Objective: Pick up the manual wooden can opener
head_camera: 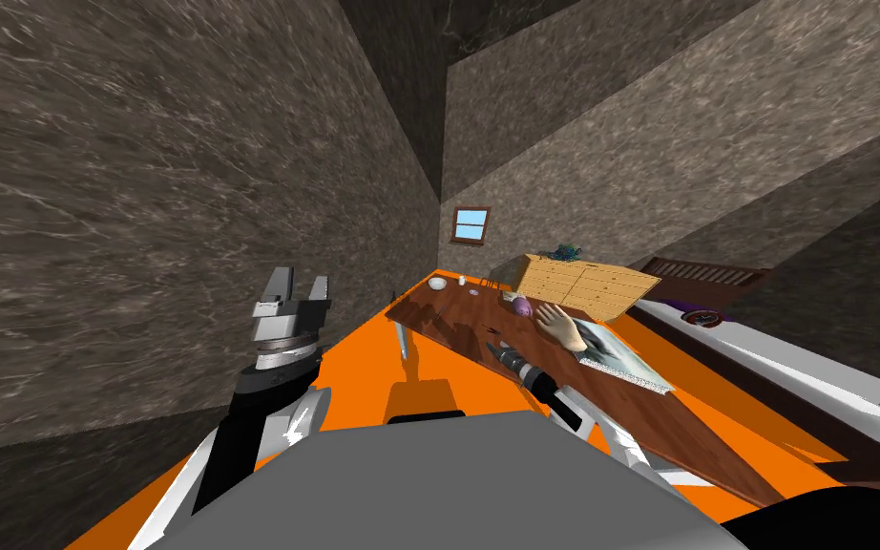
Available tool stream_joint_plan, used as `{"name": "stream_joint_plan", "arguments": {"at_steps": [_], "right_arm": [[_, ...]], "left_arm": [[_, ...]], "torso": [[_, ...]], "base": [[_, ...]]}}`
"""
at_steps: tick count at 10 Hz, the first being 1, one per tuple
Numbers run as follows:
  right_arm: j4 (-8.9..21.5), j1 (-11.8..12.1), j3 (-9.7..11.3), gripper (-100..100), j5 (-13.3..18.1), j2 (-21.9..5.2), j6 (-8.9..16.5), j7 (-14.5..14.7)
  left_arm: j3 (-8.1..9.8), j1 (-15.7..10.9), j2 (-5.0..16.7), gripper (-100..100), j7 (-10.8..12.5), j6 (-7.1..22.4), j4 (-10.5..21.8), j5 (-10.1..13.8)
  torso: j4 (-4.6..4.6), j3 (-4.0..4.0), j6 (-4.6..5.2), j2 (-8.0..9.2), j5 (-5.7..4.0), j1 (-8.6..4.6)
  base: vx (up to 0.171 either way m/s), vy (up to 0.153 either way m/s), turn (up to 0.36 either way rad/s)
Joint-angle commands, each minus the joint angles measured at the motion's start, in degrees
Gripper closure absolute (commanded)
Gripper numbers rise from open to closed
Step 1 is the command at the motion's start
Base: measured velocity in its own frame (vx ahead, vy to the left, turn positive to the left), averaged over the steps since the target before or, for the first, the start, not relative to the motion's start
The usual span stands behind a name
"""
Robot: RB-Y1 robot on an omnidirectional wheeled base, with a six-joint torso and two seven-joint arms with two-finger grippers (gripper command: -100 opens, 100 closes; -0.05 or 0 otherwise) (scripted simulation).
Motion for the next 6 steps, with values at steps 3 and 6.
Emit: {"name": "stream_joint_plan", "arguments": {"at_steps": [3,6], "right_arm": [[5.55,-0.47,2.42,-100,3.31,-5.13,1.39,2.08],[8.80,-0.79,3.45,-100,4.52,-7.21,1.77,2.81]], "left_arm": [[0.00,0.00,0.00,0,0.00,0.00,0.00,0.00],[0.01,0.01,0.00,0,0.00,0.00,0.00,0.00]], "torso": [[0.01,0.02,0.01,0.04,0.00,-0.02],[0.01,0.03,0.05,0.07,-0.02,-0.09]], "base": [[0.026,0.045,0.184],[0.021,0.026,0.088]]}}
